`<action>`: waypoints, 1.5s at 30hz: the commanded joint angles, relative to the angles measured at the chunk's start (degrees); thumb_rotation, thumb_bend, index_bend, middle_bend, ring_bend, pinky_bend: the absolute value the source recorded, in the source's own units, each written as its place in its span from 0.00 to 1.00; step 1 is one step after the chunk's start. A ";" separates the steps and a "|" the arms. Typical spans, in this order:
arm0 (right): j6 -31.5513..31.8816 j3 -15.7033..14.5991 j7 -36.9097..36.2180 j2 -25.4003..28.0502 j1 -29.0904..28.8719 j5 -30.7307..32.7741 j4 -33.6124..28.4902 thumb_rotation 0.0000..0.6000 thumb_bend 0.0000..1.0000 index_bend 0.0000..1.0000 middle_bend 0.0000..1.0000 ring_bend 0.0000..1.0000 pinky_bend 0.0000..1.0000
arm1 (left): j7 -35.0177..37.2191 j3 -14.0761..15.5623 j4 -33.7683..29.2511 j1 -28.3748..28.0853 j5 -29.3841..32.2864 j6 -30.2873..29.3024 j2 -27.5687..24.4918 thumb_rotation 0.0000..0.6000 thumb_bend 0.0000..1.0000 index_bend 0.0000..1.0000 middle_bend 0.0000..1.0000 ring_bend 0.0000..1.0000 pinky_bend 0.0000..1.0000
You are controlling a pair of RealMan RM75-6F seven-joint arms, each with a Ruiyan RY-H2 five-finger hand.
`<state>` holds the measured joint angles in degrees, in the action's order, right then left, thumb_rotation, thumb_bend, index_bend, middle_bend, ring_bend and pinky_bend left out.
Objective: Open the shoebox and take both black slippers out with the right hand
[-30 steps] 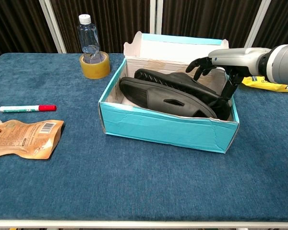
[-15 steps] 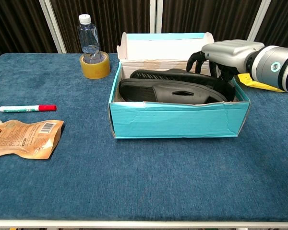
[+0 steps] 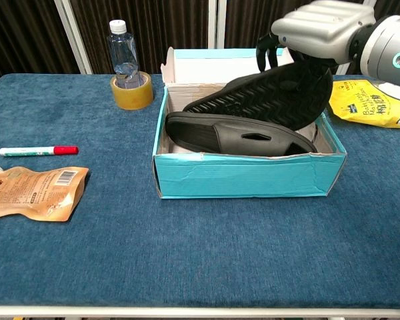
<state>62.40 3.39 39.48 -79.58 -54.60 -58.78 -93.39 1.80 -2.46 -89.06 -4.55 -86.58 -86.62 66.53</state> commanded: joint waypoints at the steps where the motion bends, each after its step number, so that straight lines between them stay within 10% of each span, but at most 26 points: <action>1: 1.70 -0.12 1.07 1.93 0.24 -4.91 -0.80 1.00 0.98 0.64 0.53 0.58 0.12 | 0.16 -0.10 0.19 0.00 0.08 -0.04 0.05 1.00 0.17 0.16 0.17 0.07 0.07; 27: 20.04 2.48 -18.67 19.32 19.18 -19.30 -2.70 1.00 1.00 0.66 0.54 0.60 0.12 | -1.15 -0.47 -0.41 -0.68 -1.22 -0.76 -0.02 1.00 0.16 0.16 0.17 0.07 0.07; 45: 12.89 -1.20 -29.72 -0.47 15.13 -32.03 32.20 1.00 1.00 0.65 0.54 0.59 0.10 | -1.74 0.42 -1.21 0.60 -0.02 -0.80 0.24 1.00 0.16 0.16 0.17 0.07 0.07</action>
<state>74.77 4.07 11.54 -76.84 -39.09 -87.43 -64.66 0.05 -2.08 -90.30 -3.96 -86.66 -87.48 66.73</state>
